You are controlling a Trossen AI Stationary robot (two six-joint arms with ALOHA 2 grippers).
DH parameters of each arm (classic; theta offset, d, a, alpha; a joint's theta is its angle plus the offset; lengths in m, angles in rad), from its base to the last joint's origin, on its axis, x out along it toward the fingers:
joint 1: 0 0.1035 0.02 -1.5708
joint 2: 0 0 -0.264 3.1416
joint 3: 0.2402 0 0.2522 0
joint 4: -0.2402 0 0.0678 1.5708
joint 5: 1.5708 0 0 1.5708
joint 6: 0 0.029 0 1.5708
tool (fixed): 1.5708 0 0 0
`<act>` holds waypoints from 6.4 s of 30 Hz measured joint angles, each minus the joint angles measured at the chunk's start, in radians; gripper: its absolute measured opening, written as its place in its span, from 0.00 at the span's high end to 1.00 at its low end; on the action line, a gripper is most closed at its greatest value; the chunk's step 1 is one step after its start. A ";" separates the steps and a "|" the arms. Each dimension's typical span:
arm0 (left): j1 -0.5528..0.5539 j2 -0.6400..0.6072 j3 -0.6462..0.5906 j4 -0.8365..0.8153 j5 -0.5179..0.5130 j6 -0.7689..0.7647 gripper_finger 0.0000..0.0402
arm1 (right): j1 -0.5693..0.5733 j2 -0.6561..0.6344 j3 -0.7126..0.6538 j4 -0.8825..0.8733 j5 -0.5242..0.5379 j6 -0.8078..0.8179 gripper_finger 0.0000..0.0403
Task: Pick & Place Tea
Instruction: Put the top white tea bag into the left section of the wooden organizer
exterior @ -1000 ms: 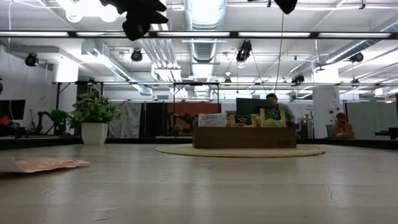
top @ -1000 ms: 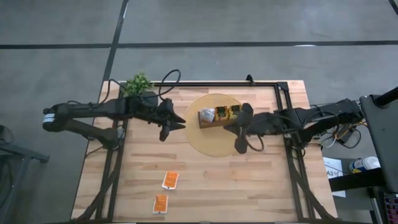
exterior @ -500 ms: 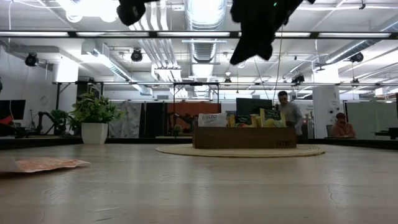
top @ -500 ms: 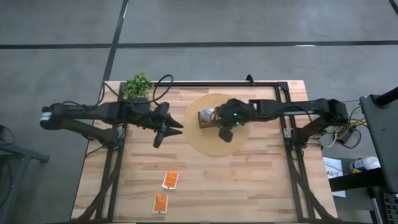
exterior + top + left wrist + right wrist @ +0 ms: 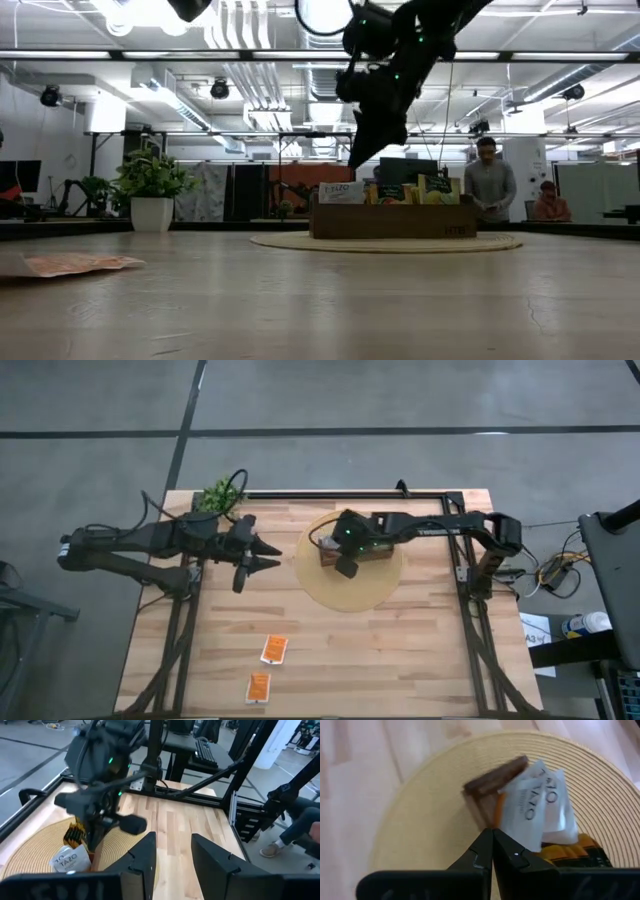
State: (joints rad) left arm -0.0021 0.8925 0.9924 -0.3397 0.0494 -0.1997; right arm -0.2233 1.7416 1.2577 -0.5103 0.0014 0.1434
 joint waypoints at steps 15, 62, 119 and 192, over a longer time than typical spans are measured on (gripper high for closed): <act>0.000 -0.044 0.000 -0.002 0.000 0.001 0.71 | -0.035 0.099 0.030 -0.009 -0.002 -0.058 0.98; 0.000 -0.048 0.000 0.007 -0.026 -0.008 0.71 | -0.009 0.122 0.029 0.008 0.208 -0.314 0.98; -0.317 0.044 0.000 -0.158 0.087 -0.057 0.71 | 0.292 -0.537 0.043 -0.142 0.269 0.023 0.98; -0.747 0.920 0.139 -0.401 -0.260 -0.186 0.83 | 0.339 -0.476 0.041 -0.192 0.341 0.085 0.98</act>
State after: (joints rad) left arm -0.7486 1.8123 1.1312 -0.7406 -0.2104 -0.3858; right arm 0.1158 1.2659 1.2991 -0.7021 0.3422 0.2289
